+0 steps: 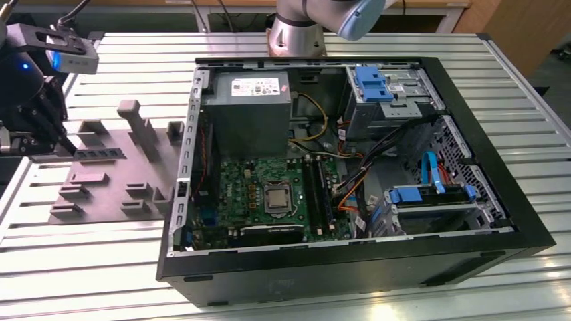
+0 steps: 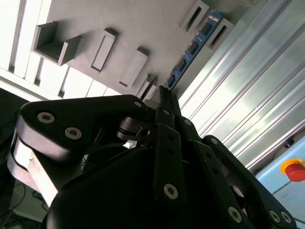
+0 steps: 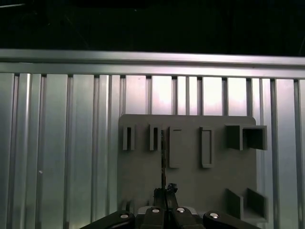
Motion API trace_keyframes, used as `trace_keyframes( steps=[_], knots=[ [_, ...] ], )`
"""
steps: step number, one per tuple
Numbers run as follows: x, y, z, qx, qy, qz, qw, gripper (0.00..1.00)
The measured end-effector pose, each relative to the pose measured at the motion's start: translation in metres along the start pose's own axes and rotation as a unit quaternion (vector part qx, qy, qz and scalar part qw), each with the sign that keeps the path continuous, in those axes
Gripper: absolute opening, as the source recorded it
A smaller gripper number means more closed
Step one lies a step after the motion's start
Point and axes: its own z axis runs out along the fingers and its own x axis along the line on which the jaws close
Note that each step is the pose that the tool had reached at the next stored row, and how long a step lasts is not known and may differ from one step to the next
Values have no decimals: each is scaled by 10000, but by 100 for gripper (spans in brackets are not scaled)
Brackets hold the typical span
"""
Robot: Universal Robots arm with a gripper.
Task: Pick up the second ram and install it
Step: 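Pick up the second ram and move it above second insertion slot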
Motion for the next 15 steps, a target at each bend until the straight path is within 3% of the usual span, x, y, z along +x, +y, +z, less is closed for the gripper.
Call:
trace_keyframes(
  steps=[15],
  knots=[
    [-11, 9, -200, 0, -17, -1, 10000, 12]
  ],
)
